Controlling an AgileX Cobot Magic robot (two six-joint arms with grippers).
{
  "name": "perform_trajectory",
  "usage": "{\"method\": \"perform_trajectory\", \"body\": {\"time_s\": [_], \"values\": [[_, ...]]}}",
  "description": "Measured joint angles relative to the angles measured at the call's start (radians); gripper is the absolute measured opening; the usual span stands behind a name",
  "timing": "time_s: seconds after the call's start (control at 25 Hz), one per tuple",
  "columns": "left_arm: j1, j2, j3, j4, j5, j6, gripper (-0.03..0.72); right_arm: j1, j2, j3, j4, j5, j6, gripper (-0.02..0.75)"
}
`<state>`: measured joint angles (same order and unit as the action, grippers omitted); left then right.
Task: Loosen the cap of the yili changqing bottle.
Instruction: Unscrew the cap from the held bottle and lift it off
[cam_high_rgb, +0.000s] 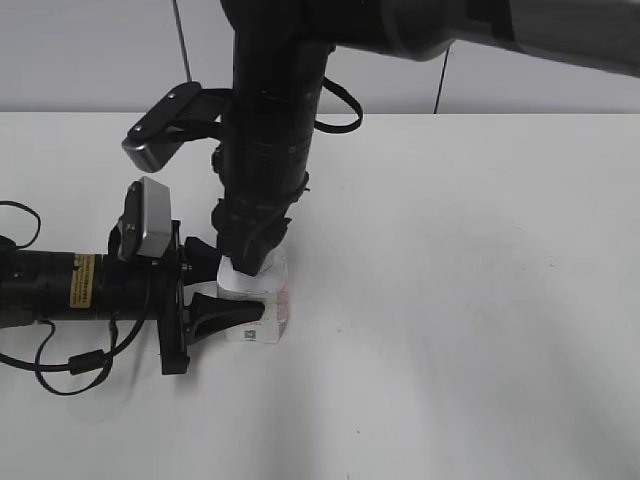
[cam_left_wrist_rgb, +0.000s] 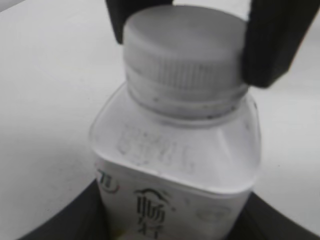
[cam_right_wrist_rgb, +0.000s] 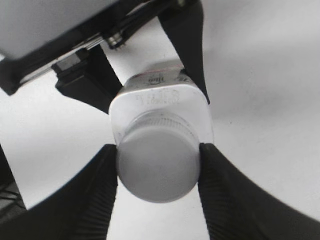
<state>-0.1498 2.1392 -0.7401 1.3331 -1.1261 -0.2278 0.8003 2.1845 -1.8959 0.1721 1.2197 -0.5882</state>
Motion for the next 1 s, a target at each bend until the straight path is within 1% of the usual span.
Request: {"method": "perform_trajectory", "body": {"time_s": [0.12,0.52,0.84,1.0], "values": [[0.000,0.000,0.000,0.002,-0.001,0.001,0.358,0.000,0.000,-0.002,0.000,0.000,-0.162,0.393],[0.000,0.000,0.000,0.011,-0.002,0.003,0.358,0.000,0.000,-0.004,0.001,0.000,-0.564,0.392],[0.000,0.000,0.000,0.013,-0.001,-0.001,0.358,0.000,0.000,-0.037,-0.002,0.014,-0.728,0.391],[0.000,0.000,-0.001,0.017,-0.001,-0.001,0.358,0.001,-0.002,-0.080,0.030,0.005,-0.773,0.390]]}}
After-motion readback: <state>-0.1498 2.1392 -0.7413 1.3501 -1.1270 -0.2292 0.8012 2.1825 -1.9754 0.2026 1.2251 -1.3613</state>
